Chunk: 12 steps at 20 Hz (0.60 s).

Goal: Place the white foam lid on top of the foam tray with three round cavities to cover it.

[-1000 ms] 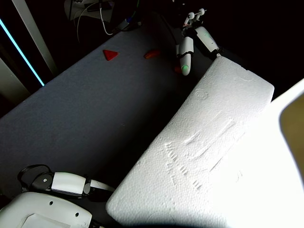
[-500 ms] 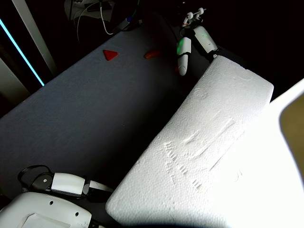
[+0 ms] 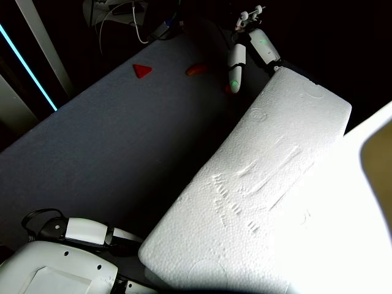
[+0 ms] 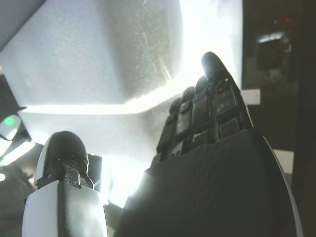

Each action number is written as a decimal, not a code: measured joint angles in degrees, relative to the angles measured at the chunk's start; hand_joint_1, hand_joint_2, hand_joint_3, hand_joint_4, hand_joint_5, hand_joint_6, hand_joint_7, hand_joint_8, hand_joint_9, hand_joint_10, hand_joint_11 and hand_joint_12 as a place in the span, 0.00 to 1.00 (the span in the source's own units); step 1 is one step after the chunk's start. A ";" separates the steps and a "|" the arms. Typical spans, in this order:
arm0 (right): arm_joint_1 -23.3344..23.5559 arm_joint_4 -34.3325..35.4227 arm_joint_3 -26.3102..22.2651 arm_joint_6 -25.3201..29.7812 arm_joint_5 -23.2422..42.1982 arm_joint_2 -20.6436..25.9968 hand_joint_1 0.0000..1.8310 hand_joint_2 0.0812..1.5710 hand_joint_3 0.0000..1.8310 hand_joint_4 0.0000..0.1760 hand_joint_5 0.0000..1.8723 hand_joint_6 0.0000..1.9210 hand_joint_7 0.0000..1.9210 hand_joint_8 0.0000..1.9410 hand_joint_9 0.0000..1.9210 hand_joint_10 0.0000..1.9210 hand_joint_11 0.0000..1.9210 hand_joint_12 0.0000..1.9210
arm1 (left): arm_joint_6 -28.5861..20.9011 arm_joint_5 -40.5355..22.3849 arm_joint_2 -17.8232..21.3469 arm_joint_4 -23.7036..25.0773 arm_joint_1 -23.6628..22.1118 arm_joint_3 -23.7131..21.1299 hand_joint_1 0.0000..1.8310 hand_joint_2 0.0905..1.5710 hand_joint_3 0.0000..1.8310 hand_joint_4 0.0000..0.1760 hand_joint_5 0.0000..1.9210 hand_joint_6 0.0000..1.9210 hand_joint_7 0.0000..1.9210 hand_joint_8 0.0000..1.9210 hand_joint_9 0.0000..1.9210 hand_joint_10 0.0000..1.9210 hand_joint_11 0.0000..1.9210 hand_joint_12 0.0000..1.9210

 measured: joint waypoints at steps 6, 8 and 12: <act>0.00 0.04 -0.28 -0.13 -0.09 0.70 0.24 0.78 0.00 0.00 0.00 0.00 0.00 0.00 0.00 0.00 0.00 0.00 | 0.11 1.18 -0.07 1.51 -0.44 0.09 0.19 0.65 0.00 0.05 0.00 0.00 0.00 0.00 0.00 0.00 0.00 0.35; 0.00 0.04 -0.28 -0.13 -0.09 0.76 0.23 0.80 0.00 0.00 0.00 0.00 0.00 0.00 0.00 0.00 0.00 0.00 | 0.09 1.46 -0.07 1.64 -0.42 0.13 0.20 0.65 0.00 0.02 0.00 0.00 0.00 0.00 0.00 0.00 0.00 0.36; 0.02 0.00 -0.57 -0.13 0.09 1.33 0.23 0.80 0.00 0.00 0.00 0.00 0.00 0.00 0.00 0.00 0.00 0.00 | 0.15 1.57 0.07 1.97 -0.11 0.11 0.19 0.65 0.00 0.01 0.00 0.00 0.00 0.00 0.00 0.00 0.00 0.40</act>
